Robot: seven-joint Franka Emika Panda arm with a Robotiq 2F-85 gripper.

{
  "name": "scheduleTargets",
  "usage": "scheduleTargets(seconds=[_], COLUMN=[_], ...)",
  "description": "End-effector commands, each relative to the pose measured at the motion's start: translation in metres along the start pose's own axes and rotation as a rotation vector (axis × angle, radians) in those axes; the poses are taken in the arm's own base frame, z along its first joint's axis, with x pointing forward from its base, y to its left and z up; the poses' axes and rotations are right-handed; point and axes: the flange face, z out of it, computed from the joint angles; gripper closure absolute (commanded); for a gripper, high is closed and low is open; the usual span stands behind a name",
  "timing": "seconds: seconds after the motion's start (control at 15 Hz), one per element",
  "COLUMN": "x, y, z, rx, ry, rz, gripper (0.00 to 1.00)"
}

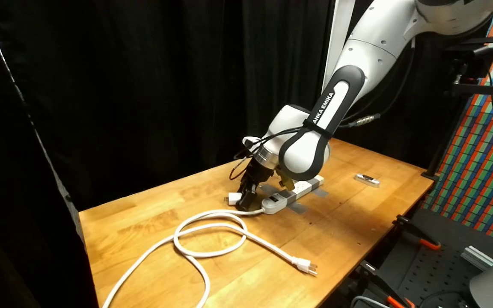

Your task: Plug the charger head into the extension cable

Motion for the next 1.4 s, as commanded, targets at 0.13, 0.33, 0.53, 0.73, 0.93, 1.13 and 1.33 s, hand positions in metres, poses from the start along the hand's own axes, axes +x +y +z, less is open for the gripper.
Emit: scheduleTargets(seconds=[0.13, 0.33, 0.53, 0.73, 0.93, 1.13, 1.33], x=[0.028, 0.037, 0.048, 0.056, 0.061, 0.056, 0.045], y=[0.036, 0.047, 0.053, 0.059, 0.065, 0.066, 0.061], z=[-0.021, -0.027, -0.034, -0.035, -0.034, -0.025, -0.011], rx=[-0.061, -0.022, 0.061, 0.132, 0.161, 0.181, 0.192], ry=[-0.255, -0.428, -0.506, -0.484, -0.456, -0.441, -0.408], rz=[0.006, 0.0, -0.002, -0.062, -0.127, -0.178, -0.22], gripper=[0.71, 0.71, 0.71, 0.13, 0.0, 0.0, 0.0])
